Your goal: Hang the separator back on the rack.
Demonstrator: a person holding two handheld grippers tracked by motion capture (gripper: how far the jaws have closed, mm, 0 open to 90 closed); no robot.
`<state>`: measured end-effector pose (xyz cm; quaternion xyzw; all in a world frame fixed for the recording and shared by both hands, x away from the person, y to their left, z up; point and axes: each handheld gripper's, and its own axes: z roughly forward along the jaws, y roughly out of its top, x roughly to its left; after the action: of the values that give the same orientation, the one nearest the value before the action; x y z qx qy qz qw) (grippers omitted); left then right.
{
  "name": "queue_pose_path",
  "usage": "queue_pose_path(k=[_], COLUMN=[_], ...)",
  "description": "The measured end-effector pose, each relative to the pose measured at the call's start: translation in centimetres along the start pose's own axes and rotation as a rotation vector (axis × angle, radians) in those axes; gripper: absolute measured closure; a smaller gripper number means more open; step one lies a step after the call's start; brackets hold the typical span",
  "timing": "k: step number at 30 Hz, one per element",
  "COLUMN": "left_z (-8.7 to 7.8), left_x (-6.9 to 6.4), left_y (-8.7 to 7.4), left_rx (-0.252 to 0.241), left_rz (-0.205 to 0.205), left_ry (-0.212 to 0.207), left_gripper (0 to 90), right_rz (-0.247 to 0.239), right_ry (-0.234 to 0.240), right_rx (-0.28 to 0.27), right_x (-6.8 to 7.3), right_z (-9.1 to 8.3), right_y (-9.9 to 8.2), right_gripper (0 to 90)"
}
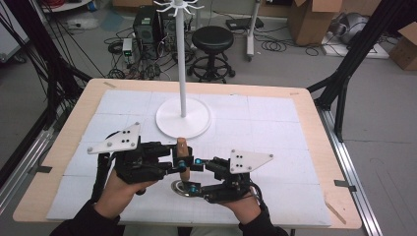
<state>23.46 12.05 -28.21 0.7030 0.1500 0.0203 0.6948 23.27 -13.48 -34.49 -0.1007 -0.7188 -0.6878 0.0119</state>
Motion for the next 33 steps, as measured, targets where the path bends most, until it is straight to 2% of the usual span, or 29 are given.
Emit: queue_pose_path(k=[1, 2, 4, 5, 6, 7, 8, 10, 11, 12, 13, 14, 15, 16, 18, 19, 20, 23, 27, 29, 30, 31, 32, 33], left_z=[0.07, 0.13, 0.19, 0.33, 0.33, 0.42, 0.42, 0.51, 0.47, 0.47, 0.33, 0.33, 0.19, 0.19, 0.01, 0.01, 0.01, 0.15, 0.12, 0.10, 0.10, 0.10, 0.12, 0.16], left_x=[-0.13, -0.18, -0.23, -0.34, -0.34, -0.40, -0.40, -0.42, -0.40, -0.40, -0.22, -0.22, -0.07, -0.07, -0.02, -0.03, -0.03, -0.14, -0.10, -0.08, 0.00, 0.00, 0.07, 0.37], left_y=[0.00, -0.02, -0.04, -0.09, -0.09, -0.11, -0.11, -0.11, -0.13, -0.13, -0.14, -0.14, -0.08, -0.08, -0.06, -0.10, -0.10, -0.29, -0.31, -0.29, -0.27, -0.27, -0.27, -0.24], left_rx=[-0.001, -0.003, -0.001, -0.002, -0.002, -0.007, -0.007, -0.009, -0.013, -0.013, -0.030, -0.030, -0.035, -0.035, -0.024, -0.015, -0.015, 0.021, 0.019, 0.020, 0.021, 0.021, 0.024, 0.025], left_rz=[0.005, 0.008, 0.009, 0.008, 0.008, 0.007, 0.007, 0.004, 0.009, 0.009, -0.001, -0.001, -0.029, -0.029, -0.025, -0.032, -0.032, -0.017, -0.005, -0.006, -0.001, -0.001, 0.001, 0.000], left_ry=[0.026, 0.034, 0.034, 0.036, 0.036, 0.037, 0.037, 0.018, 0.001, 0.001, -0.039, -0.039, -0.076, -0.076, -0.104, -0.121, -0.121, -0.164, -0.168, -0.160, -0.140, -0.140, -0.127, -0.101], left_gripper=[72.0, 72.0, 72.0, 72.0, 72.0, 72.0, 72.0, 71.9, 71.9, 71.9, 71.0, 66.3, 57.9, 55.9, 55.4, 54.5, 54.7, 59.8, 71.9, 72.2, 72.3, 72.4, 72.4, 72.5], right_rz=[-0.009, -0.010, -0.014, -0.018, -0.018, -0.006, -0.006, -0.012, 0.001, 0.001, 0.003, 0.003, 0.004, 0.010, 0.012, 0.020, 0.020, 0.032, 0.033, 0.039, 0.039, 0.044, 0.044, 0.056], right_ry=[-0.013, -0.017, -0.028, -0.041, -0.041, -0.033, -0.033, -0.028, -0.009, -0.009, 0.007, 0.007, 0.032, 0.048, 0.063, 0.103, 0.103, 0.146, 0.171, 0.166, 0.154, 0.137, 0.137, 0.079], right_rx=[-0.001, 0.003, -0.001, -0.004, -0.004, -0.005, -0.005, -0.008, -0.009, -0.009, -0.016, -0.016, -0.021, -0.021, -0.024, -0.024, -0.024, -0.017, -0.014, -0.015, -0.016, -0.015, -0.015, -0.018], right_x=[0.06, 0.07, 0.10, 0.02, 0.02, -0.01, -0.01, -0.03, -0.09, -0.09, -0.16, -0.16, -0.25, -0.27, -0.33, -0.40, -0.40, -0.47, -0.47, -0.47, -0.48, -0.43, -0.43, -0.40], right_z=[-0.02, -0.07, -0.10, -0.16, -0.16, -0.25, -0.25, -0.33, -0.45, -0.45, -0.54, -0.54, -0.63, -0.67, -0.69, -0.65, -0.65, -0.42, -0.28, -0.28, -0.29, -0.32, -0.32, -0.44], right_y=[0.03, 0.06, 0.07, 0.09, 0.09, 0.09, 0.09, 0.10, 0.10, 0.10, 0.13, 0.13, 0.18, 0.19, 0.18, 0.17, 0.17, 0.09, 0.04, 0.03, 0.02, 0.02, 0.02, 0.09], right_gripper=[54.5, 56.8, 58.5, 63.4, 63.4, 69.1, 69.1, 71.2, 72.0, 72.0, 72.2, 72.2, 72.3, 72.3, 72.3, 72.3, 72.3, 72.3, 72.3, 72.1, 71.1, 66.3, 66.3, 46.0])
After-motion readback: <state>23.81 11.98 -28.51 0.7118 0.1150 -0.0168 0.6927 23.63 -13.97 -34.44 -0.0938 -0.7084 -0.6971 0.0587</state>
